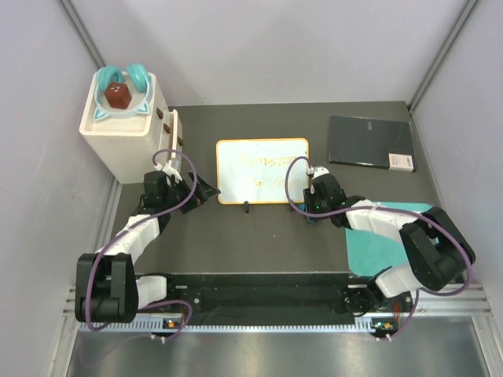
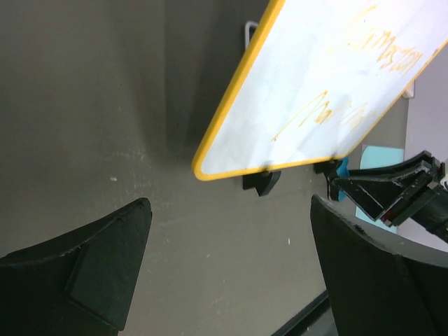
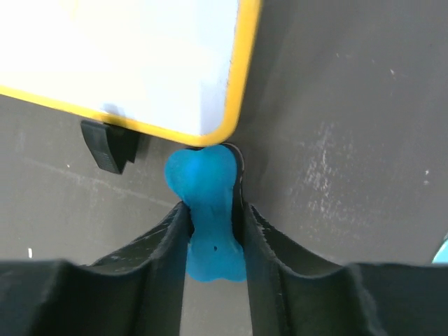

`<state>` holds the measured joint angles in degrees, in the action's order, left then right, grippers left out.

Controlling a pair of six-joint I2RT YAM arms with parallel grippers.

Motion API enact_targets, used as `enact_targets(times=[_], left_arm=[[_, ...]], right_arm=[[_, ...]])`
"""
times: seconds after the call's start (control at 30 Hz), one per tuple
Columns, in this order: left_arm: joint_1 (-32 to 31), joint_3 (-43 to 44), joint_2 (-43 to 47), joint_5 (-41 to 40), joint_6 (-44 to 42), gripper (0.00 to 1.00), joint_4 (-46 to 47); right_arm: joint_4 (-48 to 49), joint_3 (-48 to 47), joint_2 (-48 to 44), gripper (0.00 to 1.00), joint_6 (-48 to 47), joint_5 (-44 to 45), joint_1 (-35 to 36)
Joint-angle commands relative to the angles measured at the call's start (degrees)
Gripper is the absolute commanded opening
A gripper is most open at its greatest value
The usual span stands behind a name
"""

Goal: Erase the whiteboard

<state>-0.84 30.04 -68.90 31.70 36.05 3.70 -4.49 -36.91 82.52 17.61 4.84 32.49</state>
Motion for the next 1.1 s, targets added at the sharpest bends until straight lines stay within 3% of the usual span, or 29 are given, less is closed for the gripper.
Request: enact_targets(times=[0.0, 0.17, 0.47, 1.07], left_arm=[[0.31, 1.43, 1.14, -4.98, 1.74, 0.99, 6.83], [0.31, -4.99, 0.45, -7.71, 2.53, 0.99, 26.42], [0.31, -6.84, -12.55, 1.51, 6.57, 0.88, 49.18], [0.23, -9.04, -27.07, 6.09, 11.49, 0.82, 66.25]], right_arm=[[-2.1, -3.17, 2.82, 0.18, 0.85, 3.15, 0.64], [-1.31, -1.42, 0.63, 0.0, 1.2, 3.33, 0.64], [0.54, 3.42, -8.07, 0.0, 1.73, 1.4, 0.64], [-1.31, 5.18, -15.89, 0.0, 4.89, -1.67, 0.64]])
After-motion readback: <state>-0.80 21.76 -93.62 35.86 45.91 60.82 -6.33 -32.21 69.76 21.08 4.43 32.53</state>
